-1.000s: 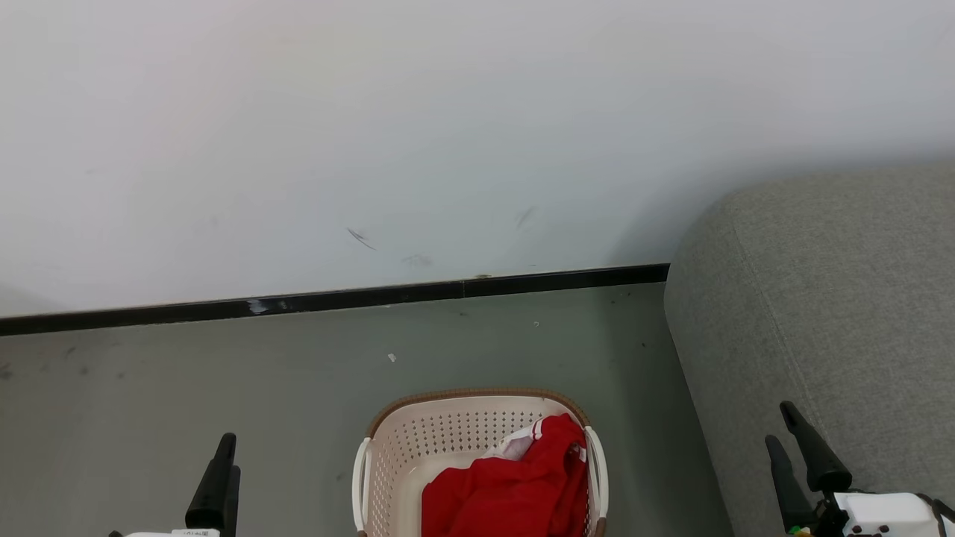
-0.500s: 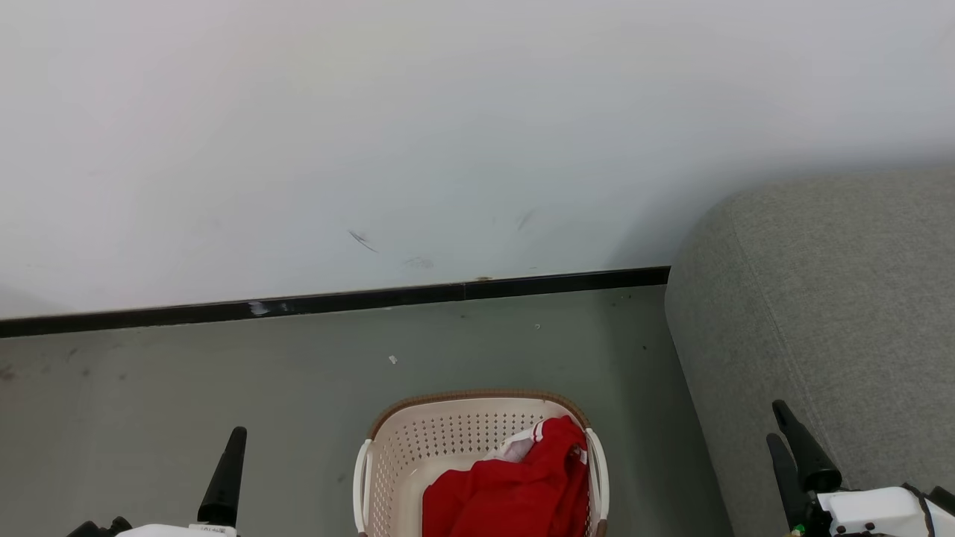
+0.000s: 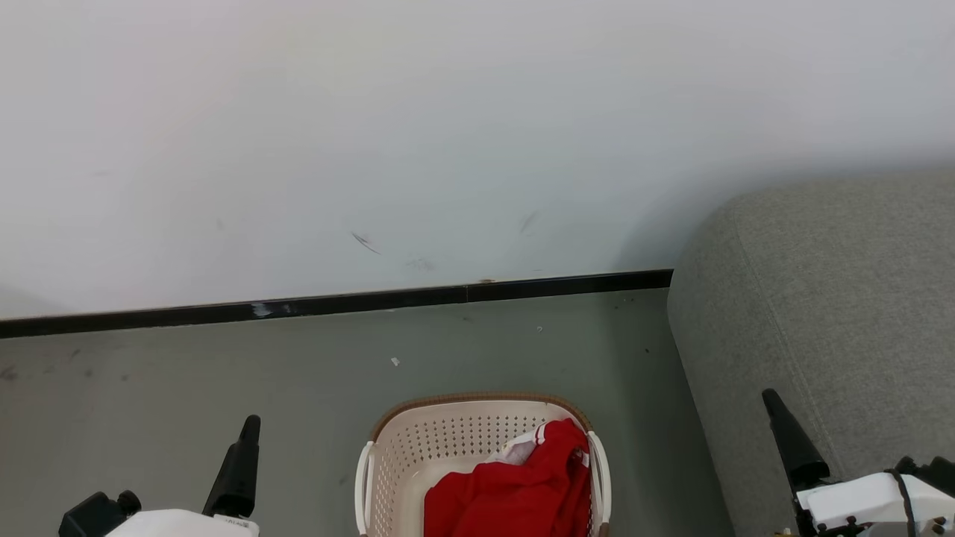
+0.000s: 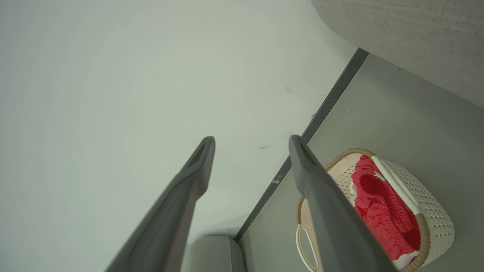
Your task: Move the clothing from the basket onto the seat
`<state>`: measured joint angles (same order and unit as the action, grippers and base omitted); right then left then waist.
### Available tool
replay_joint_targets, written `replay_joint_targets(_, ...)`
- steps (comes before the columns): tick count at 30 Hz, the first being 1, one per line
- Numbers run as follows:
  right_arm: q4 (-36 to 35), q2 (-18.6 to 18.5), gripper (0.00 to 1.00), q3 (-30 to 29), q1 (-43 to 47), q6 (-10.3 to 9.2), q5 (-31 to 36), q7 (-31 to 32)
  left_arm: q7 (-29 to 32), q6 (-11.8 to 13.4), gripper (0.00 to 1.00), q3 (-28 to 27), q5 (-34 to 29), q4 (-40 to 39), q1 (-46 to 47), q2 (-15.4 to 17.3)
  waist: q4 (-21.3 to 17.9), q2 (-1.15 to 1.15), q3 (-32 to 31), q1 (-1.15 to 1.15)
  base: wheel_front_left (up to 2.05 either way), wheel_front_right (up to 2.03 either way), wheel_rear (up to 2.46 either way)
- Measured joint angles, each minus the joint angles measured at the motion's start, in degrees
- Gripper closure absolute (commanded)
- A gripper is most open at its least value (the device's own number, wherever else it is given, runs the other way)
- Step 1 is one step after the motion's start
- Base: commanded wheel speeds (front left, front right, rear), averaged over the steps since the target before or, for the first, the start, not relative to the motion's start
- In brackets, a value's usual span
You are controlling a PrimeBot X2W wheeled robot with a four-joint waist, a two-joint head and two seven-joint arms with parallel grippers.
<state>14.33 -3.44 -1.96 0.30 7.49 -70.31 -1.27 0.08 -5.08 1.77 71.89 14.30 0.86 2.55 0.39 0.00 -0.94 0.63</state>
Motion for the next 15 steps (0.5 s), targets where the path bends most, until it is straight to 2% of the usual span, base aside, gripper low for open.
replay_joint_targets(8, -1.1, 0.0, 0.0, 1.1, 0.1, 0.0, 8.8, -1.3, -1.4, 1.5, 0.0, 1.5, -7.9, -1.7, 0.0, 0.8, 0.2, 0.0, -0.4, 0.29, 0.0, 0.0, 0.0)
replay_joint_targets(15, -1.5, 0.0, 0.0, 2.4, 0.6, 0.0, 16.5, -2.4, -2.7, 3.2, 0.0, 3.3, -15.2, -3.1, 0.0, 1.2, 0.3, 0.0, -0.7, 0.37, 0.0, 0.0, 0.0)
